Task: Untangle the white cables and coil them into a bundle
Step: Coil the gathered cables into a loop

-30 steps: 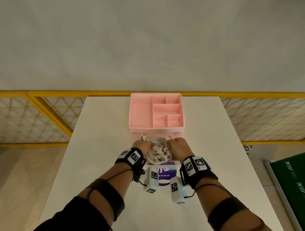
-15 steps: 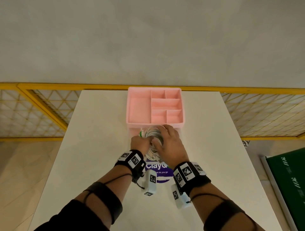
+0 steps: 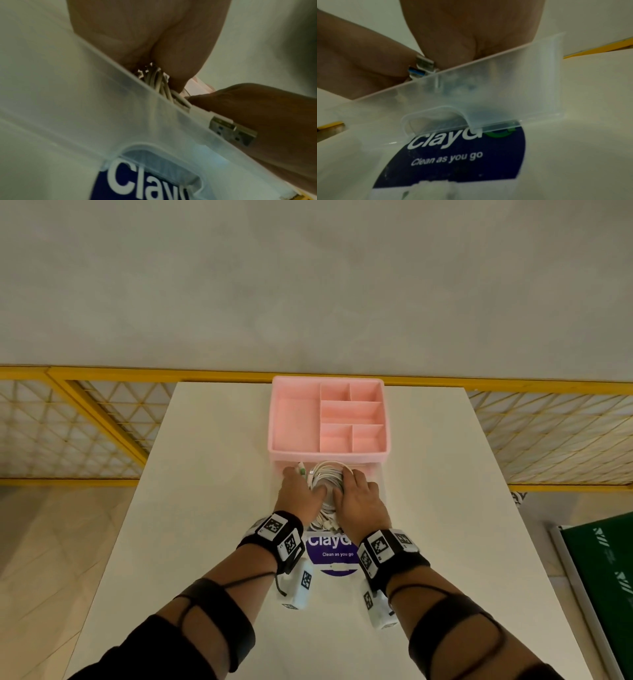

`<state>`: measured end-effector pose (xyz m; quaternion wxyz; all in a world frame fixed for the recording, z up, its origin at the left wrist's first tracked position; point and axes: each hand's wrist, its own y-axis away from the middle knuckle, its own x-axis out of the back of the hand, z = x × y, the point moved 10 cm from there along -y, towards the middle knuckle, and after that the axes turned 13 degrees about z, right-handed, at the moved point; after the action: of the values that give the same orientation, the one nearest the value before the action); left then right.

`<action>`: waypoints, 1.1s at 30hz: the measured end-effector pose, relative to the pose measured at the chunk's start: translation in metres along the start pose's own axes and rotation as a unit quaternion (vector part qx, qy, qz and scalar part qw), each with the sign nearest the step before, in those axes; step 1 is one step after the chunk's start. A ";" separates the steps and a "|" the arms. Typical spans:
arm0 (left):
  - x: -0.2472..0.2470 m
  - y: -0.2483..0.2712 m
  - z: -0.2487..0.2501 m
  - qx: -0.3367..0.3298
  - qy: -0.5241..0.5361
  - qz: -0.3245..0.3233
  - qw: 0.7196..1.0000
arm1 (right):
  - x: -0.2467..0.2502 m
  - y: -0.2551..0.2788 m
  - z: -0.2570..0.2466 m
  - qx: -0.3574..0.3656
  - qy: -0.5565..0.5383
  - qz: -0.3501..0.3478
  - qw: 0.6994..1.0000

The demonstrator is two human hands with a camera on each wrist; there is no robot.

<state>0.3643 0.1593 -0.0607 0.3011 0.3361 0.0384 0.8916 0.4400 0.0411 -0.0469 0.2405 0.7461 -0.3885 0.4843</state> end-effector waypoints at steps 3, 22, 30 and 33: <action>-0.001 0.001 -0.005 -0.027 -0.019 -0.027 0.999 | -0.003 -0.005 0.000 -0.014 0.014 0.007 1.000; 0.001 0.013 0.014 -0.190 -0.245 0.083 0.947 | 0.038 0.038 0.001 0.120 -0.093 0.023 0.988; 0.011 0.043 0.013 -0.322 -0.211 0.052 0.921 | 0.024 0.035 -0.008 0.125 -0.044 0.013 0.991; 0.023 0.054 0.020 -0.384 -0.266 0.099 0.879 | 0.020 0.032 -0.007 0.116 -0.035 0.001 0.993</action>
<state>0.3359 0.1259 -0.0171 0.3155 0.4209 -0.4221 0.7383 0.4151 0.0209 -0.0260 0.1380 0.7850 -0.3385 0.5002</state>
